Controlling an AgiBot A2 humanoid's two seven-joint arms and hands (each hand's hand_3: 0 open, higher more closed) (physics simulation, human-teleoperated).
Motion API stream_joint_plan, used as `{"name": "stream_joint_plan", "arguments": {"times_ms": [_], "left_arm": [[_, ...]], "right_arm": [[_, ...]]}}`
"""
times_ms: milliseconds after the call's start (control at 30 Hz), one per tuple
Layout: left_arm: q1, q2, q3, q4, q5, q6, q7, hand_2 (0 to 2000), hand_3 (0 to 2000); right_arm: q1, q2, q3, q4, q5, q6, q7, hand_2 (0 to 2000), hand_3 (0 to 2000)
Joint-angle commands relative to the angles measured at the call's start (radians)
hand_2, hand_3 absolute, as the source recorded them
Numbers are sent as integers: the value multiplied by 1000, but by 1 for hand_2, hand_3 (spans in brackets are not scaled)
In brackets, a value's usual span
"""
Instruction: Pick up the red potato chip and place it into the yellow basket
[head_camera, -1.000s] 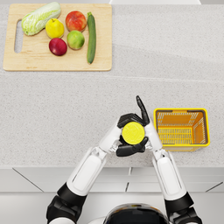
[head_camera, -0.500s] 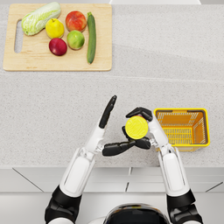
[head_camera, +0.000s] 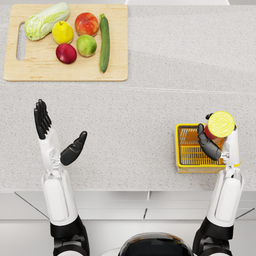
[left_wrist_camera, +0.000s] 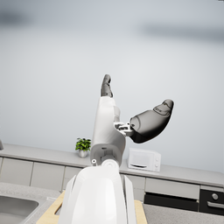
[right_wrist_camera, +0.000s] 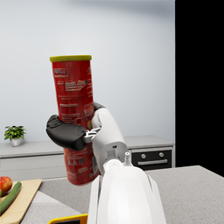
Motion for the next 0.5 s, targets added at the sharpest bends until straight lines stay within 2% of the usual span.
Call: {"name": "stream_joint_plan", "arguments": {"times_ms": [33, 100, 133, 167, 233, 267, 300, 333, 400, 500], "left_arm": [[-3, 1, 0, 4, 0, 0, 0, 0, 0], [0, 0, 3, 12, 0, 0, 0, 0, 0], [0, 0, 3, 17, 0, 0, 0, 0, 0], [-10, 2, 1, 13, 0, 0, 0, 0, 0], [0, 0, 6, 6, 0, 0, 0, 0, 0], [-13, 2, 3, 13, 0, 0, 0, 0, 0], [2, -1, 6, 6, 0, 0, 0, 0, 0], [12, -4, 0, 7, 0, 0, 0, 0, 0], [44, -12, -10, 25, 0, 0, 0, 0, 0], [71, -21, -33, 64, 0, 0, 0, 0, 0]], "right_arm": [[-21, -4, -21, -42, 0, -11, -19, 2000, 2000], [-33, -5, -17, -46, 0, -21, -42, 2000, 2000], [-34, -3, -11, -52, 0, -9, -50, 639, 1673], [-36, -3, -15, -48, 0, -33, -56, 0, 1347], [-27, 1, -9, -35, 0, -83, -62, 0, 693], [-22, 4, -8, -20, 0, -124, 35, 0, 367], [-14, 7, -7, 2, 0, -156, 104, 0, 40], [-2, 13, -8, 17, 0, -179, 154, 0, 0], [43, 32, -14, 23, 0, -207, 216, 0, 0], [66, 44, -42, -6, 0, -226, 257, 0, 0]]}}
